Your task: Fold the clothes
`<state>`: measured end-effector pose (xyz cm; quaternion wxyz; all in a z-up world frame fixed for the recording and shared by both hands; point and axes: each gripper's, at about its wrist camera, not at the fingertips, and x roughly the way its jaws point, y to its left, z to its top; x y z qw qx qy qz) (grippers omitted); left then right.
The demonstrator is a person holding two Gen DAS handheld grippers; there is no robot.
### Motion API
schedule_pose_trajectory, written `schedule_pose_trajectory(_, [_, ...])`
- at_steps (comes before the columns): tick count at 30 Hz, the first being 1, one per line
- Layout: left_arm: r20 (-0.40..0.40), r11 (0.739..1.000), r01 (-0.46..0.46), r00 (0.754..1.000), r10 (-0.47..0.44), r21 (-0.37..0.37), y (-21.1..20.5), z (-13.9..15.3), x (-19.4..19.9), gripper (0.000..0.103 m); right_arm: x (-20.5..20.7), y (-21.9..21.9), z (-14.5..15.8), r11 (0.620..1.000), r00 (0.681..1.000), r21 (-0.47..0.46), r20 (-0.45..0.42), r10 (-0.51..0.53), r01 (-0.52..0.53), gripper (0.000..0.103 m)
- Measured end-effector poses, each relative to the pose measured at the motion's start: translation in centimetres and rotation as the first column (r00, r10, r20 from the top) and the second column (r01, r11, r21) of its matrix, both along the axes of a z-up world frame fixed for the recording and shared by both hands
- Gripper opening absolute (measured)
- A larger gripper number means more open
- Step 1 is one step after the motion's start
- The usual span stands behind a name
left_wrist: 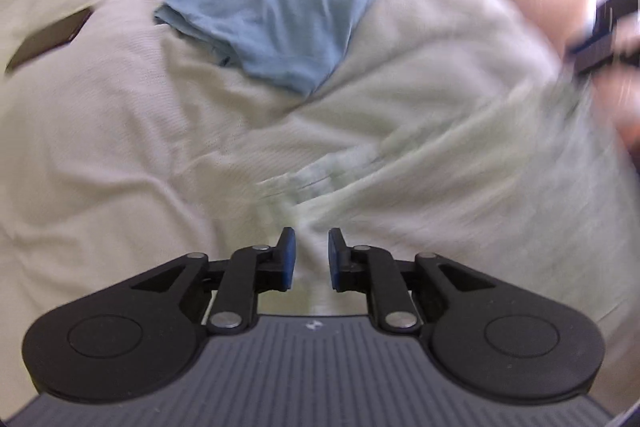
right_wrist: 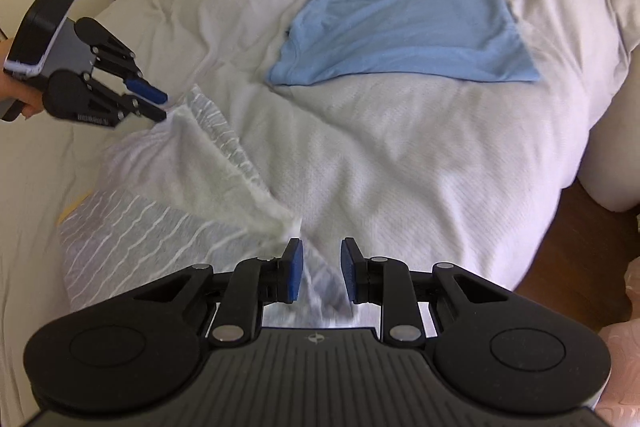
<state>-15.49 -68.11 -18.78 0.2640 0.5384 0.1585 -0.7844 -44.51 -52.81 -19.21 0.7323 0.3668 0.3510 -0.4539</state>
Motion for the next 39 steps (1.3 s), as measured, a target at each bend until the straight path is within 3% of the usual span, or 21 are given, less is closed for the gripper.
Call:
schedule_pose_trajectory(2, [-0.046, 0.999, -0.016, 0.999, 0.017, 0.029, 1.8, -0.1, -1.2, 0.013, 0.2, 1.0, 0.3, 1.0, 1.0, -0.01, -0.003, 0.028, -0.028, 0.026])
schedule_pose_trajectory(6, [-0.015, 0.998, 0.016, 1.0, -0.015, 0.062, 4.0, -3.4, -4.1, 0.013, 1.2, 1.8, -0.8, 0.996, 0.996, 0.021, -0.016, 0.088, -0.087, 0.024])
schedule_pose_trajectory(13, [-0.054, 0.983, -0.138, 0.988, 0.146, 0.121, 2.4, -5.3, -3.0, 0.015, -0.9, 0.3, -3.7, 0.997, 0.998, 0.076, -0.056, 0.015, -0.011, 0.013])
schedule_pose_trajectory(17, [-0.033, 0.977, -0.193, 0.98, 0.197, 0.092, 2.3, -4.2, -1.8, 0.015, -1.6, -0.1, -3.8, 0.996, 0.998, 0.092, -0.063, 0.012, -0.006, 0.011])
schedule_pose_trajectory(20, [-0.02, 0.965, -0.257, 0.966, 0.259, 0.059, 3.0, -2.9, -0.6, 0.015, -2.1, 0.1, -3.2, 0.994, 0.997, 0.102, -0.073, -0.019, 0.026, 0.019])
schedule_pose_trajectory(24, [-0.028, 0.941, -0.336, 0.941, 0.337, 0.046, 5.3, -1.3, 0.7, 0.015, -2.2, 0.9, -0.8, 0.996, 1.0, 0.086, -0.011, -0.02, 0.021, 0.02])
schedule_pose_trajectory(29, [0.041, 0.931, -0.357, 0.934, 0.355, 0.068, 9.7, -2.9, 1.6, 0.015, 0.6, 2.0, -0.1, 0.992, 0.995, 0.08, 0.03, 0.096, -0.098, 0.019])
schedule_pose_trajectory(33, [0.099, 0.932, -0.359, 0.931, 0.352, 0.054, 12.2, -5.1, 2.9, 0.016, 2.3, 2.4, -1.7, 0.984, 0.99, 0.116, 0.042, 0.131, -0.136, 0.02])
schedule_pose_trajectory(39, [0.078, 0.894, -0.448, 0.892, 0.446, 0.022, 13.6, -6.3, 7.0, 0.019, 3.5, 4.6, -4.7, 0.973, 0.985, 0.158, 0.003, 0.172, -0.17, 0.019])
